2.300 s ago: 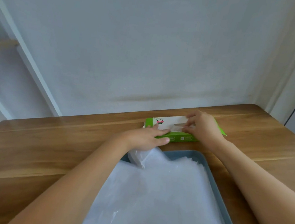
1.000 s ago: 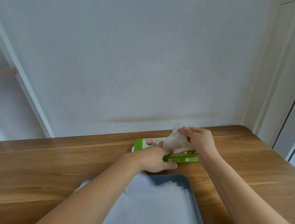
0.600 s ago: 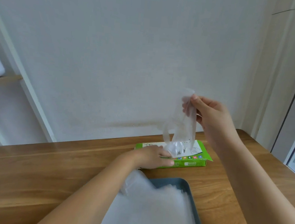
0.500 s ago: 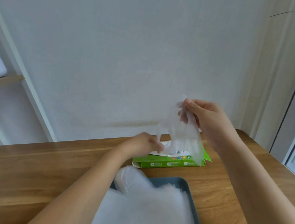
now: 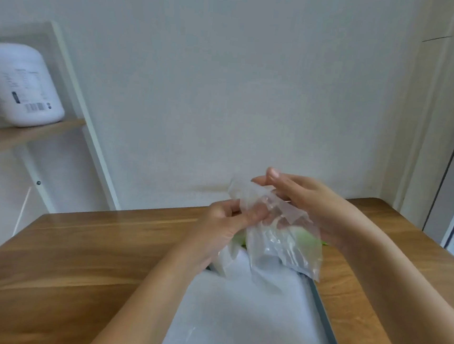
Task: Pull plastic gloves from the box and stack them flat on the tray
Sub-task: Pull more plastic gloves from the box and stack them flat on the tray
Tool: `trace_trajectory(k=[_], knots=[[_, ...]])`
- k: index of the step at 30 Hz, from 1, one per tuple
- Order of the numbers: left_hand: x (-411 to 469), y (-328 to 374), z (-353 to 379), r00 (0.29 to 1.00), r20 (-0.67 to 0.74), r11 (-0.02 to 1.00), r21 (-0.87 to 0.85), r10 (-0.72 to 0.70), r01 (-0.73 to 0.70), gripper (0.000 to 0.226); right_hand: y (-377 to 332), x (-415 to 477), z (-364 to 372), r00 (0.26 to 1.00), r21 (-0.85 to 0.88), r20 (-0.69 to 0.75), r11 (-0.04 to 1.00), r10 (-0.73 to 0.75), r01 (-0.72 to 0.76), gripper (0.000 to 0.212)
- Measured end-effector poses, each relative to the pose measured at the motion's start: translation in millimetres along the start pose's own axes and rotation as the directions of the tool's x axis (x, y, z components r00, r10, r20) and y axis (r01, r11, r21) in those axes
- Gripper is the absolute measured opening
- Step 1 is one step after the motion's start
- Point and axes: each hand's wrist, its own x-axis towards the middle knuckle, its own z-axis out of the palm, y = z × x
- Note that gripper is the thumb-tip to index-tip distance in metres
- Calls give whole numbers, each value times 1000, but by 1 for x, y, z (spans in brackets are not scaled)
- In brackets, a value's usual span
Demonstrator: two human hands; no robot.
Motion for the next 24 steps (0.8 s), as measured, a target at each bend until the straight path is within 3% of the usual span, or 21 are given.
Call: trace_trajectory(k=[3, 6, 8, 11, 15, 19, 22, 24], knots=[[-18, 0, -8, 999, -34, 994, -109, -12, 8, 22, 7, -18, -1, 990, 32, 136, 998, 41, -46, 66], [-34, -2, -16, 998, -62, 986, -166, -2, -8, 30, 8, -30, 7, 978, 31, 198, 997, 66, -74, 65], [-42, -2, -20, 997, -71, 985, -170, 8, -21, 47, 4, -34, 18, 995, 56, 98, 998, 3, -9, 43], [-59, 2, -28, 999, -11, 966, -255, 52, -53, 51, -12, -40, 38, 987, 16, -126, 995, -95, 97, 15], [-81, 11, -48, 994, 43, 952, -294, 105, -88, 94, -35, -51, 62, 963, -150, -212, 979, -168, 138, 37], [-100, 22, -63, 970, 114, 936, -310, 213, -169, 70, -53, -59, 85, 959, -421, -103, 885, -265, 200, 44], [-108, 24, -75, 967, 147, 939, -305, 209, -157, 107, -66, -64, 100, 960, -565, 69, 783, -270, 261, 43], [-115, 27, -81, 963, 158, 938, -309, 216, -160, 117, -75, -65, 105, 959, -647, 144, 710, -245, 279, 43]])
